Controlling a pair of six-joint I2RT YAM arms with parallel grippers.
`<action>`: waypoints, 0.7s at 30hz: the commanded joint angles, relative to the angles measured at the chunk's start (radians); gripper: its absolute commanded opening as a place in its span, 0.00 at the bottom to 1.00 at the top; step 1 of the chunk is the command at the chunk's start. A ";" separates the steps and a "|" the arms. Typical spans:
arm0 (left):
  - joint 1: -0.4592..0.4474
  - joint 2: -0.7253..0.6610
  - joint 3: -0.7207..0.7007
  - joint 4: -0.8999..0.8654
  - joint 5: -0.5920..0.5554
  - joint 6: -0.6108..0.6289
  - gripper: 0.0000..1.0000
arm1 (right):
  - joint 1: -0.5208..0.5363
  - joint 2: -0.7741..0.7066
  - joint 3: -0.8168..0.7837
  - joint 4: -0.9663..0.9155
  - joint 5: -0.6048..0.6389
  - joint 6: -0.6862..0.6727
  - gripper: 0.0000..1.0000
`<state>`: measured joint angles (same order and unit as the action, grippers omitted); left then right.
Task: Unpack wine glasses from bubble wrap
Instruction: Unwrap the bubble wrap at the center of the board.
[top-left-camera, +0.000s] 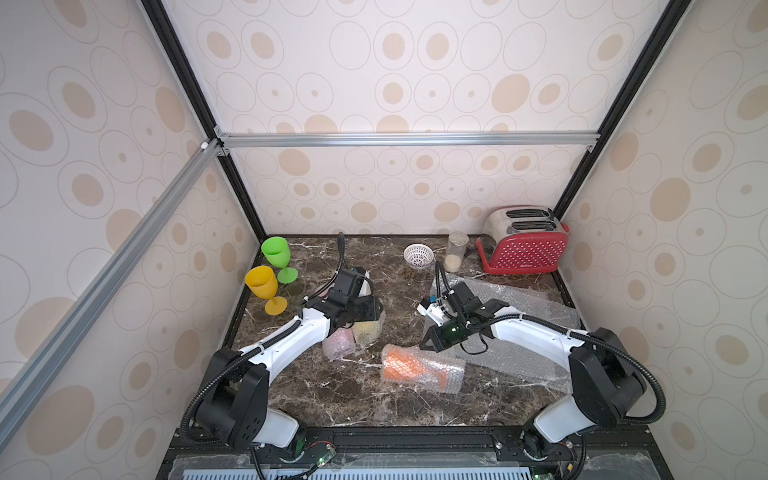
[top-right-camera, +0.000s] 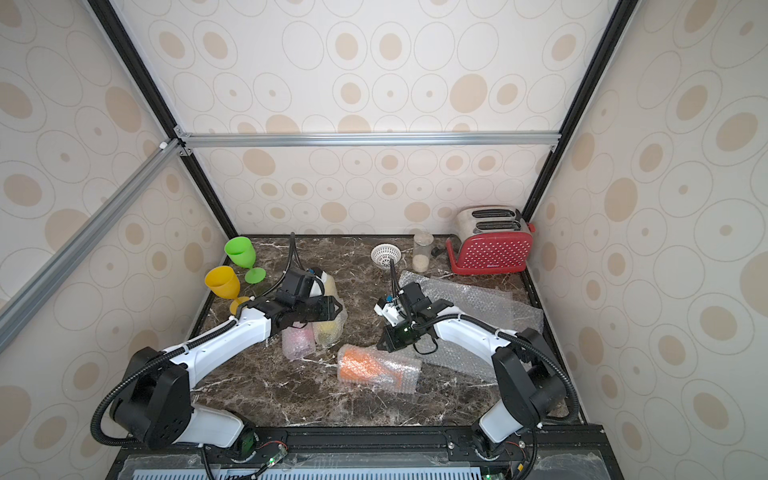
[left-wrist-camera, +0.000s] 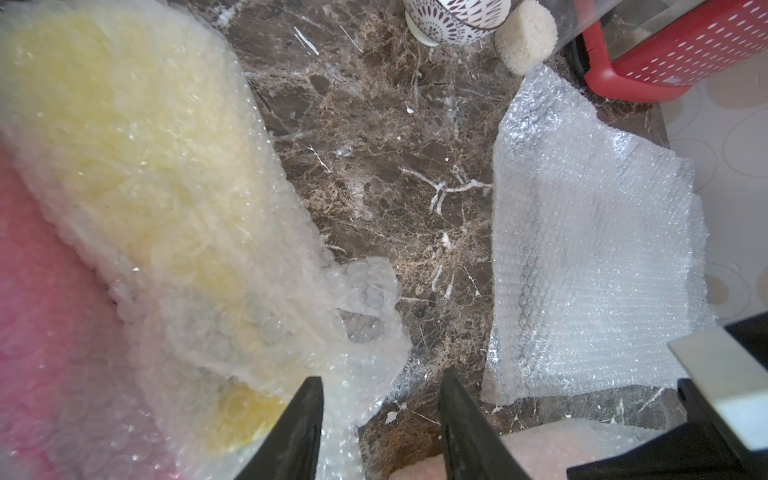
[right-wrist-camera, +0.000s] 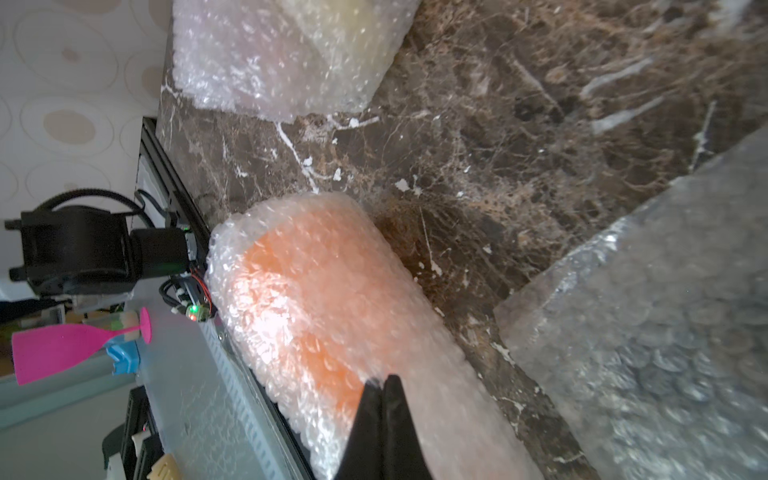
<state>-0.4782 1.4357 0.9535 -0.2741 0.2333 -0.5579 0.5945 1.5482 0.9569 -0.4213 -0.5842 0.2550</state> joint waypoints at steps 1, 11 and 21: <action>-0.008 -0.028 0.068 -0.043 -0.034 0.037 0.47 | 0.005 -0.024 -0.019 0.033 0.072 0.131 0.00; -0.008 -0.056 0.078 -0.014 -0.008 0.012 0.47 | 0.005 -0.207 -0.132 0.092 0.259 0.413 0.00; -0.048 -0.110 -0.023 0.073 0.135 -0.071 0.51 | 0.008 -0.236 -0.198 0.140 0.312 0.523 0.00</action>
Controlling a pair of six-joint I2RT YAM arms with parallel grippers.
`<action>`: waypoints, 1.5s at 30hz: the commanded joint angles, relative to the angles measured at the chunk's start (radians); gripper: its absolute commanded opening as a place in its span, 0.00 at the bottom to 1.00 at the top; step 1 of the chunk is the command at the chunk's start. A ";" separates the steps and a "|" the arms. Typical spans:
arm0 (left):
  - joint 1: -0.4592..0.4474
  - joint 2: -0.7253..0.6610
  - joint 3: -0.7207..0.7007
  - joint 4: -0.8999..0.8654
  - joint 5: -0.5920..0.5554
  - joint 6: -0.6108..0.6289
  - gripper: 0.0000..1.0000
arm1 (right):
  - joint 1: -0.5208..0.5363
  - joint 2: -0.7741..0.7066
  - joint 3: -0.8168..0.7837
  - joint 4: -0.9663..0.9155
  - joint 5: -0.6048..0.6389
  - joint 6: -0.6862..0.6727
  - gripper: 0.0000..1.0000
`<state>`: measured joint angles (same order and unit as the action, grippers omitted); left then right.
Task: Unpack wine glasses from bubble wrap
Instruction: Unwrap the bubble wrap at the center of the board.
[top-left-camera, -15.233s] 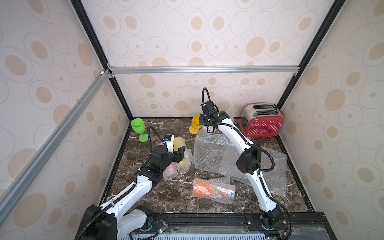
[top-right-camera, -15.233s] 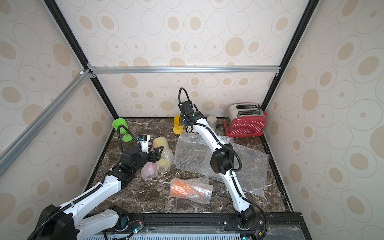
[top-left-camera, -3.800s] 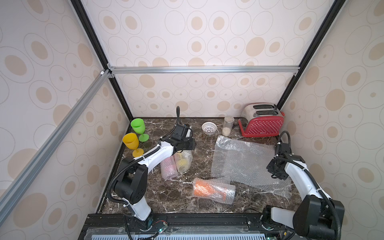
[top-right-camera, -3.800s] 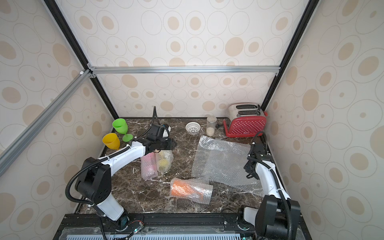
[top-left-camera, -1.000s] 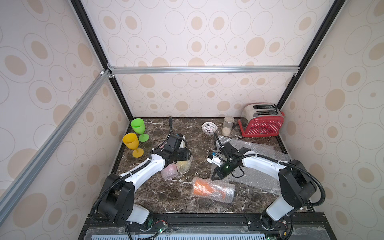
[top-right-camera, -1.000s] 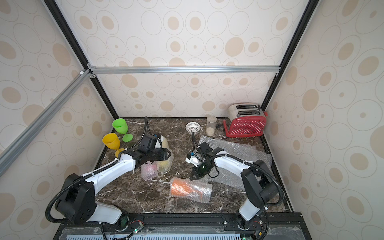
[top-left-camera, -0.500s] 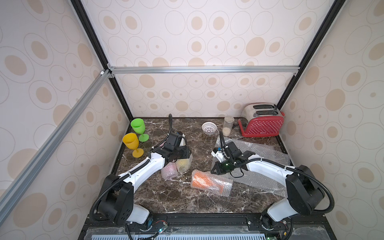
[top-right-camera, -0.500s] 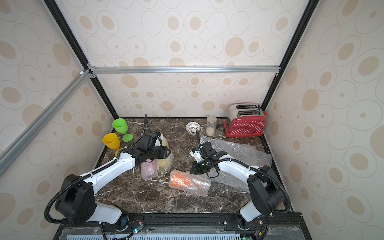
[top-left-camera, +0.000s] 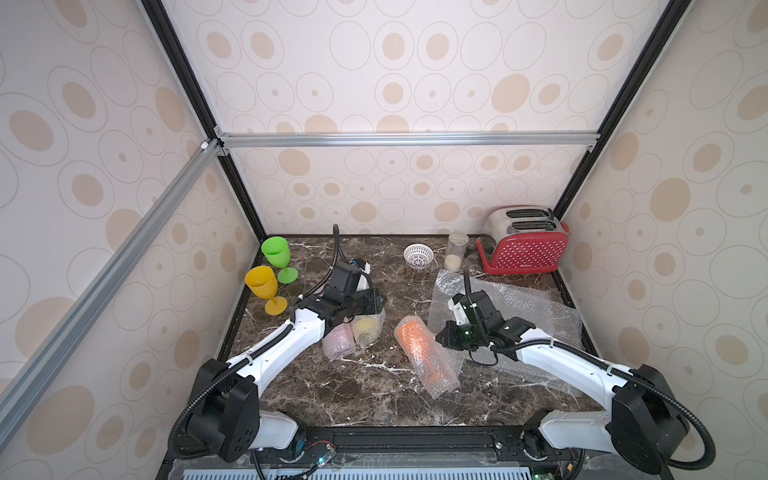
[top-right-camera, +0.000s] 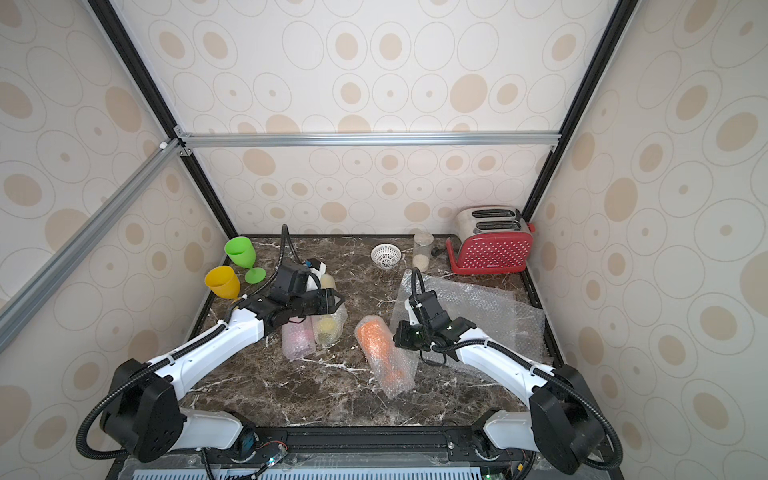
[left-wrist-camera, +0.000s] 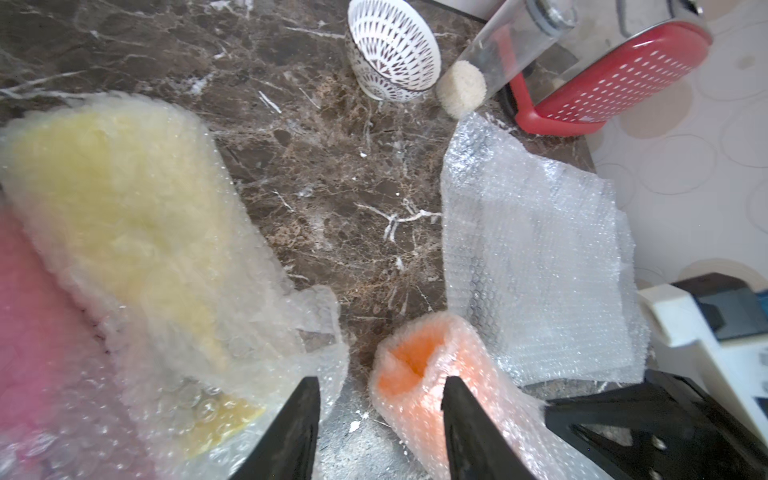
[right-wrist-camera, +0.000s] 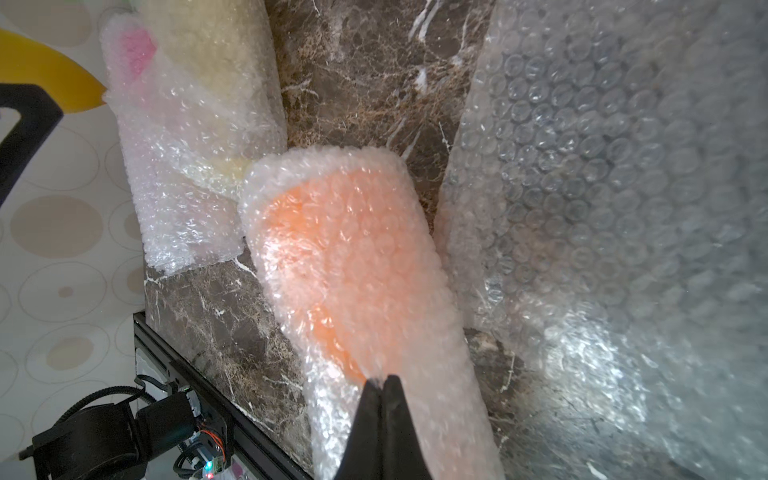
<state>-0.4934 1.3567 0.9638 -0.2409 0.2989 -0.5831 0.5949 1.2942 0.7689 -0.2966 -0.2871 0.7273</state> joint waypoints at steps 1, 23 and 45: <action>-0.046 -0.035 -0.048 0.052 0.077 -0.055 0.52 | 0.007 0.019 -0.015 0.018 0.014 0.055 0.00; -0.313 -0.018 -0.305 0.350 0.095 -0.267 0.68 | 0.105 -0.019 -0.078 0.082 -0.028 0.060 0.09; -0.344 0.102 -0.303 0.420 0.014 -0.291 0.33 | 0.119 -0.062 -0.099 0.107 -0.060 0.043 0.10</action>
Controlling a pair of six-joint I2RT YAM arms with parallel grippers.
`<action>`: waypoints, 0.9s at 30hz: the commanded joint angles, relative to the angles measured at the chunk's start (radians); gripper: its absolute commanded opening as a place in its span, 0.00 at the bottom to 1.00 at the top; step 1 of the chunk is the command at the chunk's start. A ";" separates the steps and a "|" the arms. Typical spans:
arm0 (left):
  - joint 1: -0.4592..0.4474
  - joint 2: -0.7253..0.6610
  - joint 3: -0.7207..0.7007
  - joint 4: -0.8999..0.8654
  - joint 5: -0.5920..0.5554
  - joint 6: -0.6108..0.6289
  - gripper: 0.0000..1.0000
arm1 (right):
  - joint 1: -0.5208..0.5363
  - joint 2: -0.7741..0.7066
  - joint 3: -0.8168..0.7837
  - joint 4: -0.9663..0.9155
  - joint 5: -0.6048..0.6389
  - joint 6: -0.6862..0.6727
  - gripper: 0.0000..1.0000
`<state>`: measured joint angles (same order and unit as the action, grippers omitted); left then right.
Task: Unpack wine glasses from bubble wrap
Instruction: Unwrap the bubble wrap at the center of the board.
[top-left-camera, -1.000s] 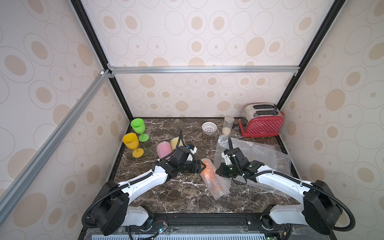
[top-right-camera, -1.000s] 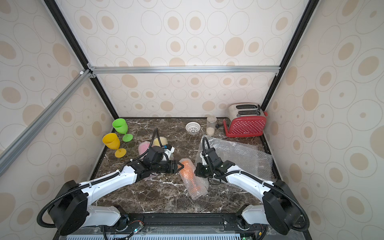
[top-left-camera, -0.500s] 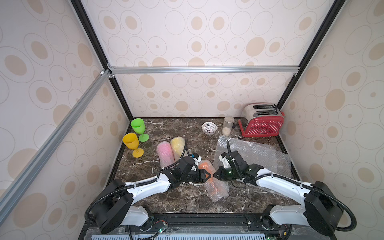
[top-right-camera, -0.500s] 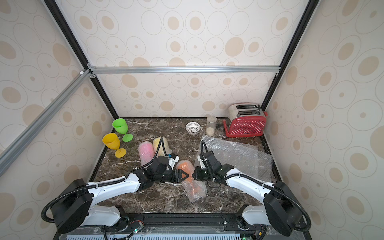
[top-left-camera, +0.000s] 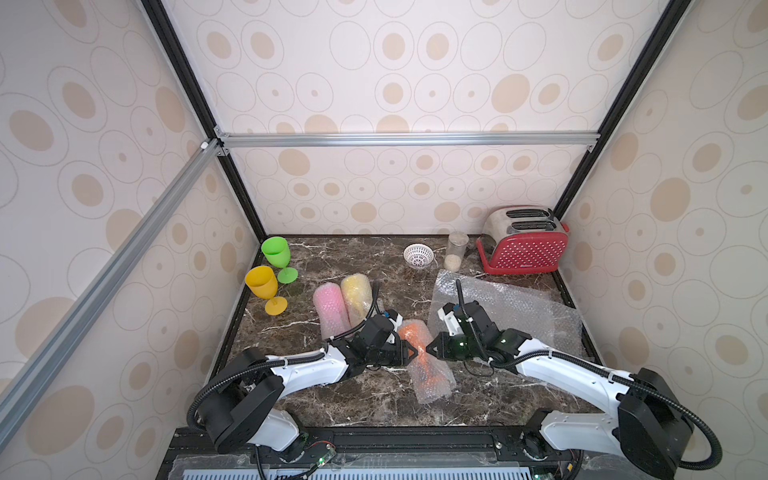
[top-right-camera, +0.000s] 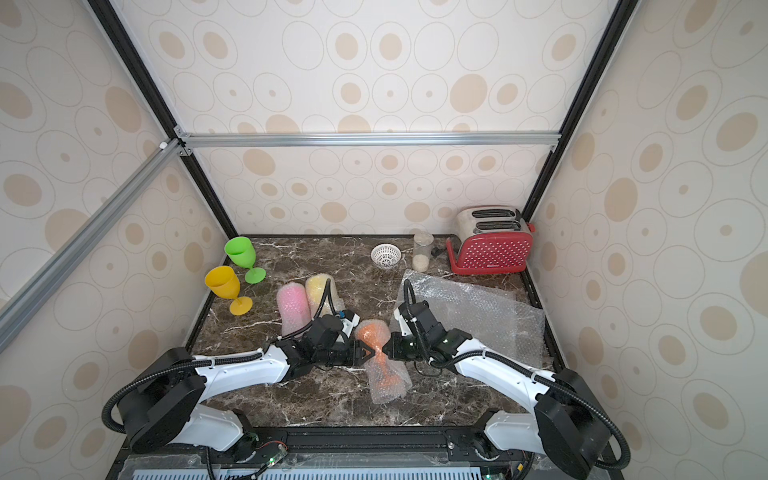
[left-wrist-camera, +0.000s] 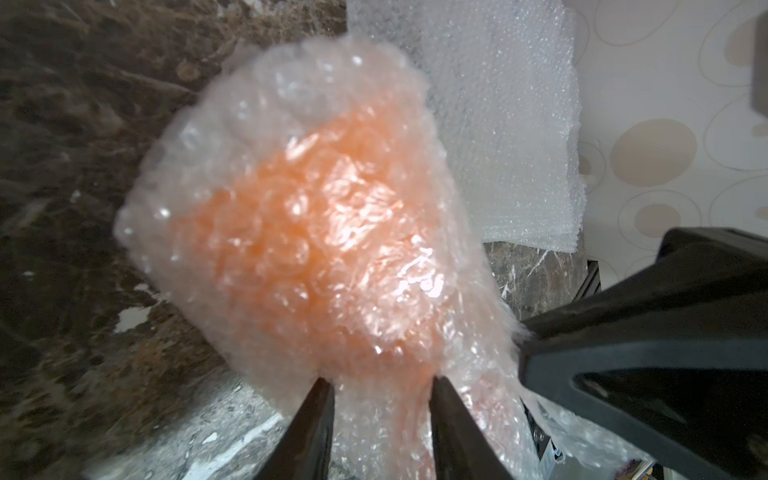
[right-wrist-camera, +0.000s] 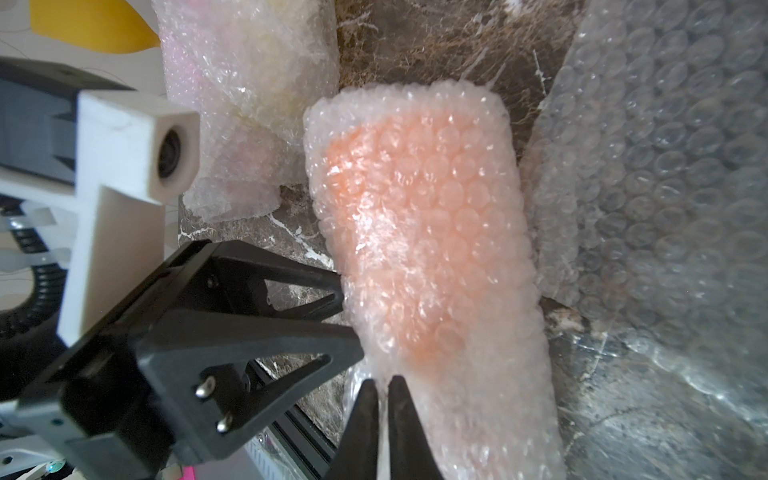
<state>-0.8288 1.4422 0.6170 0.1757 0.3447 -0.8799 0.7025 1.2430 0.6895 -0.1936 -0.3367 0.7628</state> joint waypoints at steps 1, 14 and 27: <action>-0.009 0.019 0.056 -0.009 -0.037 0.015 0.30 | 0.011 -0.011 -0.019 0.000 -0.006 0.005 0.10; -0.009 0.042 0.153 -0.126 -0.078 0.087 0.00 | 0.012 -0.021 0.047 -0.175 0.112 -0.094 0.13; -0.010 0.025 0.231 -0.215 -0.099 0.122 0.00 | 0.011 -0.011 0.165 -0.293 0.182 -0.184 0.32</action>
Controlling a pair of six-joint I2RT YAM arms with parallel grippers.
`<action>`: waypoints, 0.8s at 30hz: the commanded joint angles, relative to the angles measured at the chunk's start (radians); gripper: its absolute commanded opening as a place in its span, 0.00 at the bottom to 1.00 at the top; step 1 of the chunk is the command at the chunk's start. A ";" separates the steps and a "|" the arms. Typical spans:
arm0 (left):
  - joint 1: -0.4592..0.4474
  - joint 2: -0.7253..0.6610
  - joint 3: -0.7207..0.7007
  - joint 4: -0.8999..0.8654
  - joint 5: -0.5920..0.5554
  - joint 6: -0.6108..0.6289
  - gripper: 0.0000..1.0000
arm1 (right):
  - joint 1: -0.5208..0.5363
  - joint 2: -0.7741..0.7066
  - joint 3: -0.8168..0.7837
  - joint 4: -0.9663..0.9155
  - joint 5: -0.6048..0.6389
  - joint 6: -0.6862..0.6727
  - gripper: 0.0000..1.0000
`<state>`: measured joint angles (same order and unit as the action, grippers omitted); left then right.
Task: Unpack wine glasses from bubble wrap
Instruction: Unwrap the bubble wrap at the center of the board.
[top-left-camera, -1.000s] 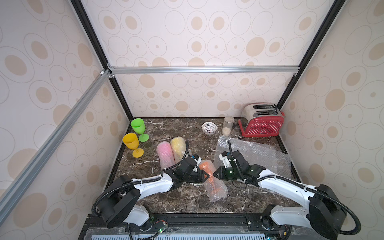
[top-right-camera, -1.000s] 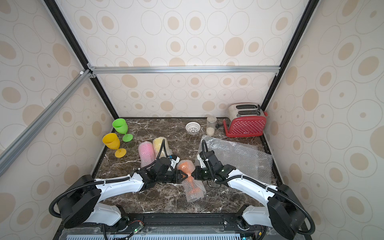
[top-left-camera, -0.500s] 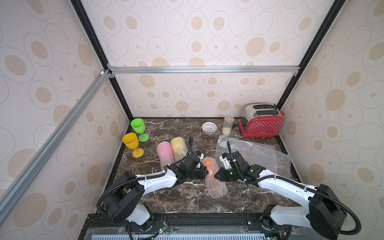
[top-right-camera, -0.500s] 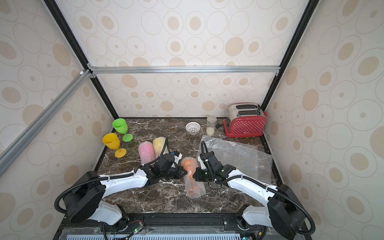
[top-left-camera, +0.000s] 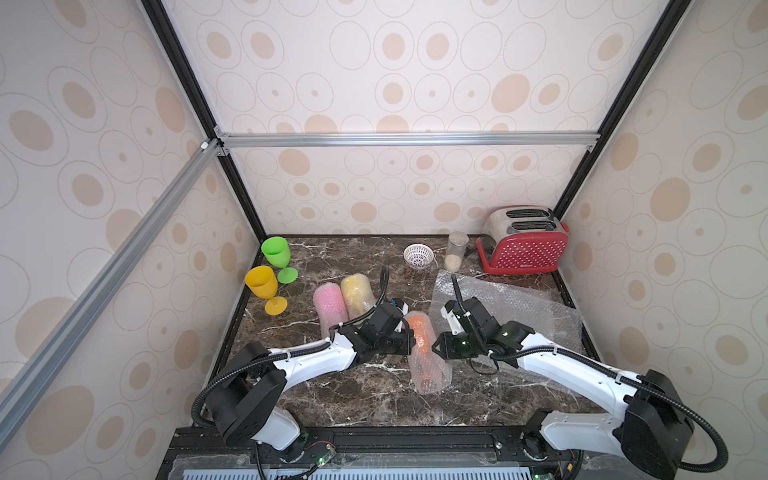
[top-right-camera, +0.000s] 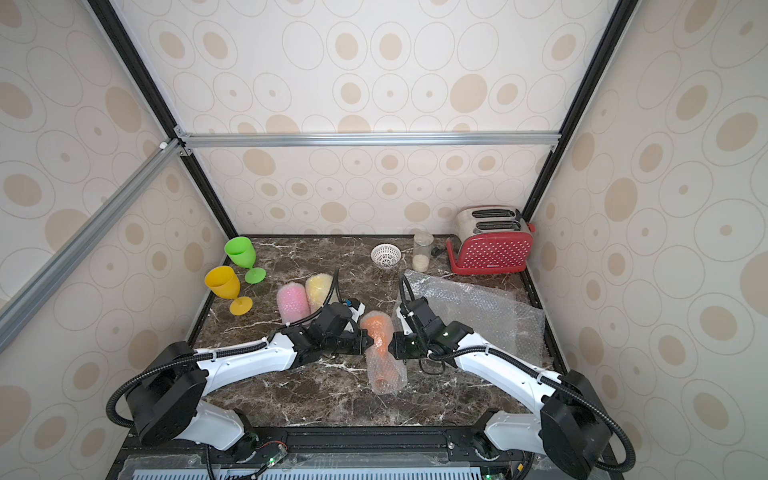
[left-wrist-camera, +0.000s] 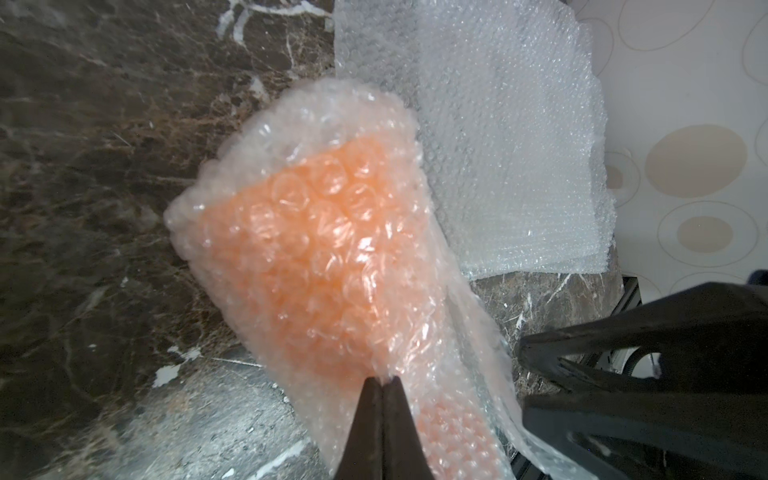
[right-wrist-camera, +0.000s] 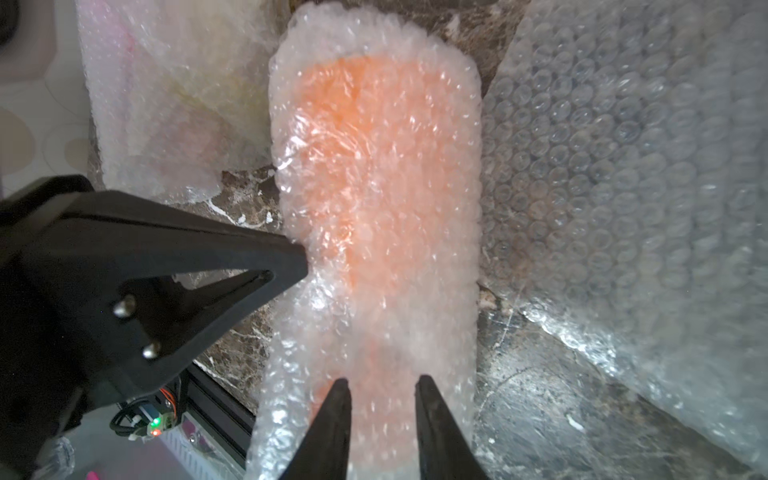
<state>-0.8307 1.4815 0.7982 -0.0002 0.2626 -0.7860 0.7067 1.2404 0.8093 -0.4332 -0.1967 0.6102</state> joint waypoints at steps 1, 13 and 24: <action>-0.007 -0.015 0.053 -0.041 -0.018 0.028 0.00 | 0.007 -0.007 0.057 -0.060 0.047 -0.037 0.34; -0.007 0.000 0.084 -0.044 -0.005 0.013 0.00 | 0.015 0.106 0.136 -0.070 0.085 -0.103 0.42; -0.007 0.010 0.100 -0.044 0.008 0.012 0.00 | 0.019 0.185 0.154 -0.077 0.180 -0.141 0.41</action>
<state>-0.8307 1.4822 0.8577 -0.0399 0.2668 -0.7841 0.7143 1.4124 0.9405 -0.4873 -0.0715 0.4931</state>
